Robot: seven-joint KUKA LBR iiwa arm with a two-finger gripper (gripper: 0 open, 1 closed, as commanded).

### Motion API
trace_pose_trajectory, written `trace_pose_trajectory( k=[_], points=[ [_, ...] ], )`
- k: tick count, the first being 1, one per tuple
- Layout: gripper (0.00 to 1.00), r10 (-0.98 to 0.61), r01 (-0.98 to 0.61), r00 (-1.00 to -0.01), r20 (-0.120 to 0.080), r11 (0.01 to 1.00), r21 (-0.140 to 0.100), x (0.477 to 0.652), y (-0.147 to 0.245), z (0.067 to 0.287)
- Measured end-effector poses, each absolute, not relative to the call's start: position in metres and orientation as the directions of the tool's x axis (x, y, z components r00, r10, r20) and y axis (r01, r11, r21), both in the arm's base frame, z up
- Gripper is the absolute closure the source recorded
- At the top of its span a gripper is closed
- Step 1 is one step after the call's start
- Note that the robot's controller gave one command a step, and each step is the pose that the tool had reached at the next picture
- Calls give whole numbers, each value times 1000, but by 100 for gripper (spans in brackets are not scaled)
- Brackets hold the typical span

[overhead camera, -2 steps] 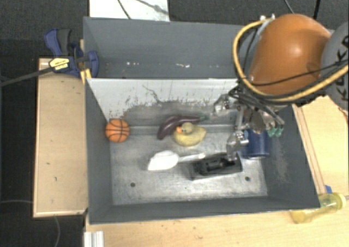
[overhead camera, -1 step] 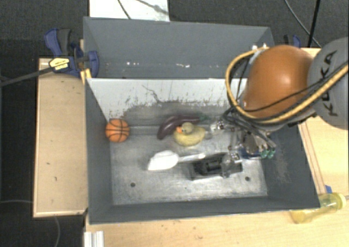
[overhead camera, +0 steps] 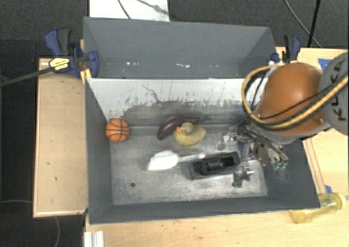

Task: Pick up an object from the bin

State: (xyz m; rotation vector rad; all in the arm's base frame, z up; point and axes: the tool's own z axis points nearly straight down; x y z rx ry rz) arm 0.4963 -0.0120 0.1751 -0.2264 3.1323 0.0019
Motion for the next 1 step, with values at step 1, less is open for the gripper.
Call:
trace_pose_trajectory(
  k=[1],
  points=[
    [0, -174, -174, -985, -9, 985, -4, 509, -10, 125]
  ],
)
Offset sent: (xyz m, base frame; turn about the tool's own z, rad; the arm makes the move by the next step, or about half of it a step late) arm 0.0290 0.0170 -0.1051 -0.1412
